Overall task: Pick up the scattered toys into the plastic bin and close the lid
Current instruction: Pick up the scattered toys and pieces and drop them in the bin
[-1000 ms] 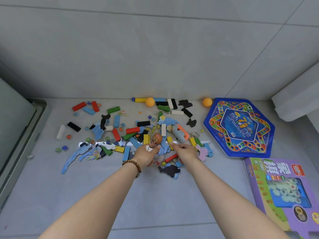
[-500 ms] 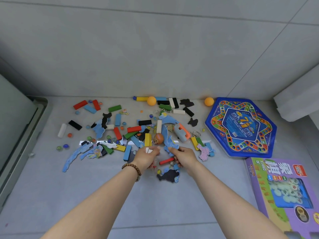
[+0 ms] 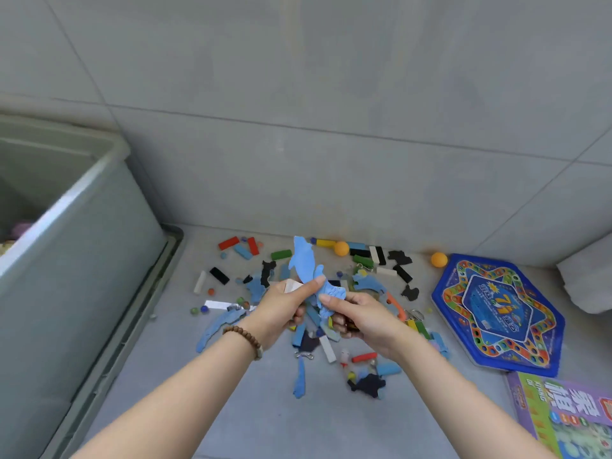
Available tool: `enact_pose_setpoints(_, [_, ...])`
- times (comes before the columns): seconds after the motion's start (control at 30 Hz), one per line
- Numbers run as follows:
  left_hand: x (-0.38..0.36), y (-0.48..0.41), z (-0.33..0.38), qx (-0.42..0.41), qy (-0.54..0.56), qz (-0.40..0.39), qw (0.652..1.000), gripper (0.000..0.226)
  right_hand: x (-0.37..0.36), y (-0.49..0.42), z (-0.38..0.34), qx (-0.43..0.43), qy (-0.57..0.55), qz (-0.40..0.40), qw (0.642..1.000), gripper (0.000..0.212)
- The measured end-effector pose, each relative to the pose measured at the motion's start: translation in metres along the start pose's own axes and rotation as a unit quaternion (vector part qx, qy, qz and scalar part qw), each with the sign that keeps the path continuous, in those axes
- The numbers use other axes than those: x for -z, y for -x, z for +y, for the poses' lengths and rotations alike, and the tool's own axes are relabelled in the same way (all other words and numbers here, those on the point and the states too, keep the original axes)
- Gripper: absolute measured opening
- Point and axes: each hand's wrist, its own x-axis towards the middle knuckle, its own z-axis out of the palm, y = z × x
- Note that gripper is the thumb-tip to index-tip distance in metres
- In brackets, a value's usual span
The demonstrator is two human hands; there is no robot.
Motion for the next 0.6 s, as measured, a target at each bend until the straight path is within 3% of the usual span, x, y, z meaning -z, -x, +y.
enact_pose_setpoints(0.1, [0.064,0.047,0.051,-0.076,-0.024,0.099,0.992,0.041,-0.065,-0.005,-0.056,0.044,0.041,-0.044,0.997,0.023])
enact_pose_setpoints(0.23, [0.179,0.121,0.103,-0.156,-0.050,0.203,0.965,0.026,-0.168,-0.025,-0.115,0.059,0.050,-0.079,0.994,0.017])
enact_pose_setpoints(0.4, [0.321,0.188,0.100,-0.120,-0.055,0.316,0.939,0.050,-0.306,-0.049,-0.162,0.047,0.051,-0.166,0.984,0.011])
enact_pose_setpoints(0.5, [0.382,0.199,0.071,-0.078,-0.018,0.343,0.936,0.049,-0.378,-0.067,-0.172,0.031,0.075,-0.193,0.978,0.008])
enact_pose_setpoints(0.6, [0.413,0.198,0.052,-0.057,0.045,0.334,0.940,0.034,-0.420,-0.089,-0.164,0.025,0.108,-0.177,0.978,0.042])
